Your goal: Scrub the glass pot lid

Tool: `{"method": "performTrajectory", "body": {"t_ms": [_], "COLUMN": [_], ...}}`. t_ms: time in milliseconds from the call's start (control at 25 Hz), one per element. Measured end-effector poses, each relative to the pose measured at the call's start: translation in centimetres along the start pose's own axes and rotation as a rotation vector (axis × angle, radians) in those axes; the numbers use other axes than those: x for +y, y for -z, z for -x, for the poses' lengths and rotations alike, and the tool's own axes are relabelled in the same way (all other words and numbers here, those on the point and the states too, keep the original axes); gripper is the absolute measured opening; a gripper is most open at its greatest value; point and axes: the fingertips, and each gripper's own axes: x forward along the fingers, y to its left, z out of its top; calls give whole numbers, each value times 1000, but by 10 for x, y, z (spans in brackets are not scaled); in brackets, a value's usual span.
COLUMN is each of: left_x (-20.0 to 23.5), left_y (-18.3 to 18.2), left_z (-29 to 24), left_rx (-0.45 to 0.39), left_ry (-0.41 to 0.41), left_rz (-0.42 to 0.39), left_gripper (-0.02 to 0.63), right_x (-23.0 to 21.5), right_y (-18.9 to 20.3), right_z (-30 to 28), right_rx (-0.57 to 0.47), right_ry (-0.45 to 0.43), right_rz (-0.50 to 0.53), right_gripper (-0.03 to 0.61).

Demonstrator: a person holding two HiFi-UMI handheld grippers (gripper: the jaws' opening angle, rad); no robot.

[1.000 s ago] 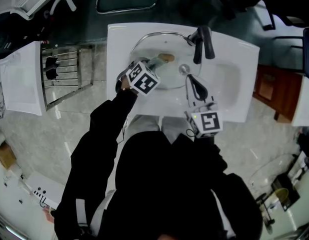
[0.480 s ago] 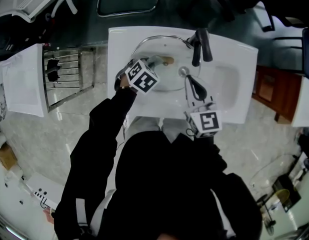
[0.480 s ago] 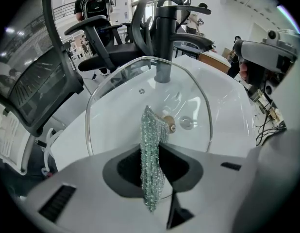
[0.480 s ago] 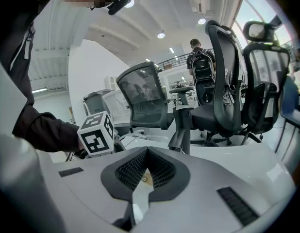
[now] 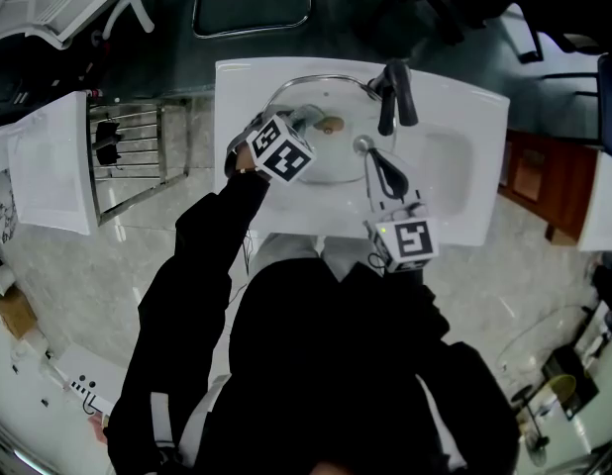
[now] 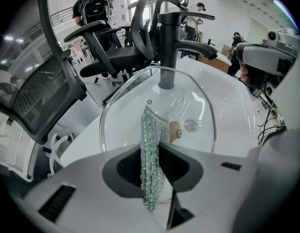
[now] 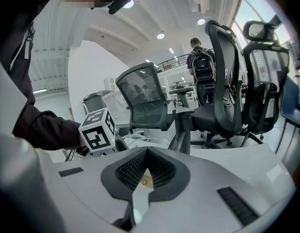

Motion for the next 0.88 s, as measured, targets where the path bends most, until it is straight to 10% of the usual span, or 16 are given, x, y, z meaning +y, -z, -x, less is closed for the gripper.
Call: {"method": "performTrajectory", "body": {"t_ms": [880], "left_x": [28], "left_y": [-25], "left_z": [23], "left_rx": [-27], "left_ry": [-120], "left_rz": [-82], "left_gripper": [84], "right_x": [2], "right_y": [-8], "right_z": [3], "right_rx": [-3], "right_ry": [-8], "right_rz": [11], "right_gripper": [-12]}}
